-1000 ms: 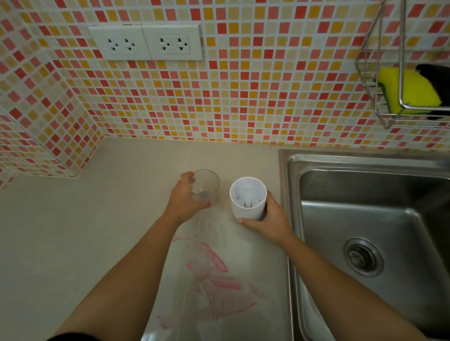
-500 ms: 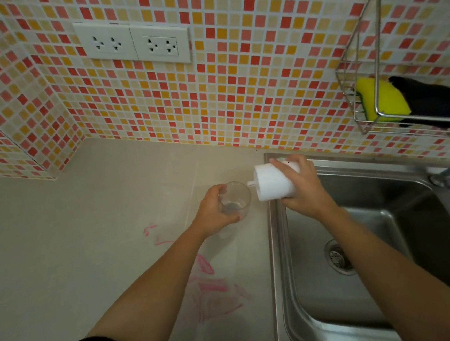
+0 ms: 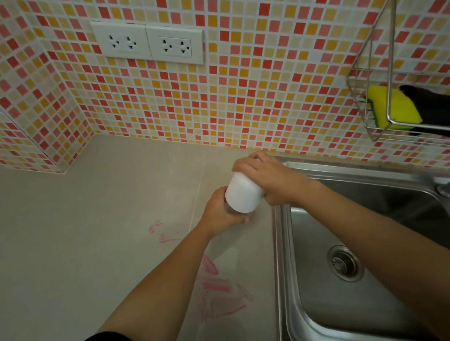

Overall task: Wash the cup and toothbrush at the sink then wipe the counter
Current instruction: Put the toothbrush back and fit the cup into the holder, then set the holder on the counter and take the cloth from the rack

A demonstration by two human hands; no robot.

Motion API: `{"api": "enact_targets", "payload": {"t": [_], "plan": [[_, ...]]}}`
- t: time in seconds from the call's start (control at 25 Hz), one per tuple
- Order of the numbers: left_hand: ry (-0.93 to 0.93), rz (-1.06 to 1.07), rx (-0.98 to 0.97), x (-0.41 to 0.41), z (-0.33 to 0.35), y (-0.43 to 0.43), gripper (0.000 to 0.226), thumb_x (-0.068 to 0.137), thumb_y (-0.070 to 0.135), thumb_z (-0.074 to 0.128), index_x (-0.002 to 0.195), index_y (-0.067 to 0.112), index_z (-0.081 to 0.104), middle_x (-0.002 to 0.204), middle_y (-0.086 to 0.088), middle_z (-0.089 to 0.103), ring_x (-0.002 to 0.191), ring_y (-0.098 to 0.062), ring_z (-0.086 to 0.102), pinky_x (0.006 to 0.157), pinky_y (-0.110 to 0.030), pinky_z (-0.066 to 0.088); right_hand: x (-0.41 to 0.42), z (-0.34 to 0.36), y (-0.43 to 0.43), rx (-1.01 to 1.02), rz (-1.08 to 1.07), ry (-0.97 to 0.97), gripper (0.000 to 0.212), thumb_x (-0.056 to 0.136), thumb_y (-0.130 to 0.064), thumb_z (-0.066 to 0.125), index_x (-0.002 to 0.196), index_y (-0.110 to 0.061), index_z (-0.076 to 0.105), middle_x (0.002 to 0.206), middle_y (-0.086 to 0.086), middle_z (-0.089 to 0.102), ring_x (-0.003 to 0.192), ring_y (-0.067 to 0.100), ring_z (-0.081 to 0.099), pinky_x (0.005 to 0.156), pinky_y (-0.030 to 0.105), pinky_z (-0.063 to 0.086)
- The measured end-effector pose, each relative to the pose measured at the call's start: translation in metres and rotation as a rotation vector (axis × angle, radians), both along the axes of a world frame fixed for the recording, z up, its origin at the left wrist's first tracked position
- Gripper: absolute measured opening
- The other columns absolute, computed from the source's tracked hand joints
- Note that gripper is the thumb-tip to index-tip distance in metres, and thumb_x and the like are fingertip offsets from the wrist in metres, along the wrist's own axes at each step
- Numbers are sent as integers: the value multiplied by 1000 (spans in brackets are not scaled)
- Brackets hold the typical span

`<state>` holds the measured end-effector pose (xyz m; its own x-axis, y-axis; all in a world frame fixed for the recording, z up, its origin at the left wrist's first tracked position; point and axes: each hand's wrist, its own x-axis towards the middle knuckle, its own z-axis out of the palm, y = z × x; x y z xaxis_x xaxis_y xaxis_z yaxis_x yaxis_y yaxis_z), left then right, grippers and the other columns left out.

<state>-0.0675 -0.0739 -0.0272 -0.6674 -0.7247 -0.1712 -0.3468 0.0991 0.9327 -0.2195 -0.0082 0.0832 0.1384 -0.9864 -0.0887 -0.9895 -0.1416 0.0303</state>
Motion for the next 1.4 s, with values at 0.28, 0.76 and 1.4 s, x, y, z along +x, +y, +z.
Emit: {"api": "enact_targets", "payload": {"t": [0.28,0.76,1.4], "plan": [[-3,-1,42,3,-6,-1,83,57,17,89,129,16,48,124,0,57,112,-17,55,87,-27,46,-2,-23,19,15,-439,-990,105,61,-20,87,143,-27,22,136,-2,40,124,17,42,107,40,39],[-36,-18,50,10,-7,-3,75,60,5,83,127,16,52,120,1,61,109,-15,57,87,-24,45,11,-73,34,-129,-624,-1515,79,62,3,82,127,-26,48,131,-6,52,121,7,47,87,16,49],[49,185,-78,18,71,-15,65,80,-20,42,139,8,41,141,-8,46,131,-19,43,105,-26,36,4,-44,59,-290,-567,-1224,73,81,-8,70,142,-26,34,147,-5,37,133,9,36,112,30,30]]}}
